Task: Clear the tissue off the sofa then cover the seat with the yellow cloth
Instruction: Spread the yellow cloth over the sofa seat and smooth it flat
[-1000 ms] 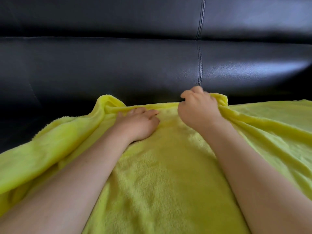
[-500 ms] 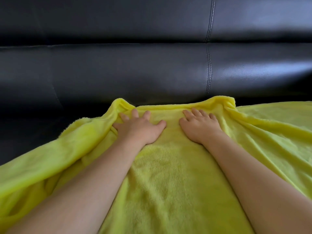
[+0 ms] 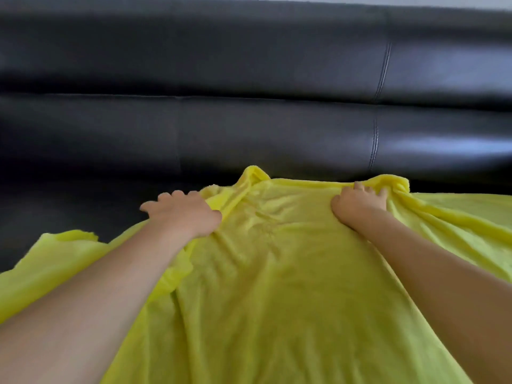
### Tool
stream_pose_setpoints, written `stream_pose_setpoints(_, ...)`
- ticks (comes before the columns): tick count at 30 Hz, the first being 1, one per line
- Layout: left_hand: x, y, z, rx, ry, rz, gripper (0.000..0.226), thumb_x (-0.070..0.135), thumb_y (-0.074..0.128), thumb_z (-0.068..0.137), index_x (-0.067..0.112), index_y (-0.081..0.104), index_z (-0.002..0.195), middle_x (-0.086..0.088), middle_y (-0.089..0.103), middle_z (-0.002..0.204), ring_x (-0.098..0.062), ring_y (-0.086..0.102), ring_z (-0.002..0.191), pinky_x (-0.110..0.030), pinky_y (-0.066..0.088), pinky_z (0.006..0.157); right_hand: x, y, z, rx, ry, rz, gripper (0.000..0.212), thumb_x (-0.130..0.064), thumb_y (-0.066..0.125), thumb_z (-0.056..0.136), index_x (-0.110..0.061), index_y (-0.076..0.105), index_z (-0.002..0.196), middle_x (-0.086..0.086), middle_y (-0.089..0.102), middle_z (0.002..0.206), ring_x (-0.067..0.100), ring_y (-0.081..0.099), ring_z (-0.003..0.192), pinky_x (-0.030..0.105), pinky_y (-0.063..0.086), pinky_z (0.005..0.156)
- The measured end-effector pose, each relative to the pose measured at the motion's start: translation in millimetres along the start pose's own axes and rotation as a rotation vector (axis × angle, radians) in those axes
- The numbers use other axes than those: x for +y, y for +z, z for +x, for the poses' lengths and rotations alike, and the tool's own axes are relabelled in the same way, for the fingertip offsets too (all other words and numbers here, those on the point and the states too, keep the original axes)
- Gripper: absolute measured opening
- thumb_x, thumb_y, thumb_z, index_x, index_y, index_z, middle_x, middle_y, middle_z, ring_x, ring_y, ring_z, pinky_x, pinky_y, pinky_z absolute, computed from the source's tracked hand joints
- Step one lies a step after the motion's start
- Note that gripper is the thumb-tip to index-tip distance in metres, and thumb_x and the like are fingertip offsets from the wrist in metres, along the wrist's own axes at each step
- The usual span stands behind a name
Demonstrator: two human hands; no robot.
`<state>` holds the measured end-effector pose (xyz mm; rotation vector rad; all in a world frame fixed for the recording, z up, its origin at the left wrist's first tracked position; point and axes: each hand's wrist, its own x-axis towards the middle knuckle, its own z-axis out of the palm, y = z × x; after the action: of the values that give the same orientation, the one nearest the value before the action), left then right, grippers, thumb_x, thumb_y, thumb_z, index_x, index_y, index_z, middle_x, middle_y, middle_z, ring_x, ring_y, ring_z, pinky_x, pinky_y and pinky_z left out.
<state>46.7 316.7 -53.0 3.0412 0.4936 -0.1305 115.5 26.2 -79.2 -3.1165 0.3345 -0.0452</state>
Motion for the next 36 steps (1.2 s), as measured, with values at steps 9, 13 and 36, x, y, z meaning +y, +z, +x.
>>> stream_pose_setpoints(9, -73.4, -27.6, 3.6, -0.092, 0.252, -0.565, 0.024, 0.030, 0.045, 0.095, 0.012, 0.062, 0.092, -0.006, 0.063, 0.096, -0.023, 0.060, 0.084, -0.030, 0.045, 0.067, -149.7, 2.2, -123.0, -0.028, -0.446, 0.070, 0.046, -0.037, 0.025, 0.101, -0.023, 0.036, 0.144, 0.007, 0.038, 0.147, 0.030, 0.036, 0.134, 0.046, 0.031, 0.108)
stream_pose_setpoints(13, -113.9, -43.0, 9.7, -0.188, 0.181, -1.010, 0.031, 0.034, 0.045, 0.102, 0.011, 0.066, 0.107, -0.010, 0.066, 0.105, -0.028, 0.061, 0.097, -0.038, 0.049, 0.089, -160.9, -3.7, -116.1, -0.099, -0.321, -0.065, 0.047, -0.033, 0.030, 0.099, -0.023, 0.034, 0.144, 0.009, 0.034, 0.147, 0.033, 0.035, 0.134, 0.049, 0.034, 0.105)
stream_pose_setpoints(36, -252.6, 23.6, 33.1, 0.066, 0.692, -1.028, 0.018, 0.028, 0.044, 0.094, 0.026, 0.058, 0.082, 0.002, 0.063, 0.072, -0.016, 0.061, 0.070, -0.044, 0.052, 0.063, -310.5, 1.3, -165.5, -0.058, -0.222, 0.085, 0.048, -0.050, 0.027, 0.101, -0.041, 0.023, 0.148, -0.007, 0.024, 0.153, 0.025, 0.021, 0.139, 0.043, 0.017, 0.112)
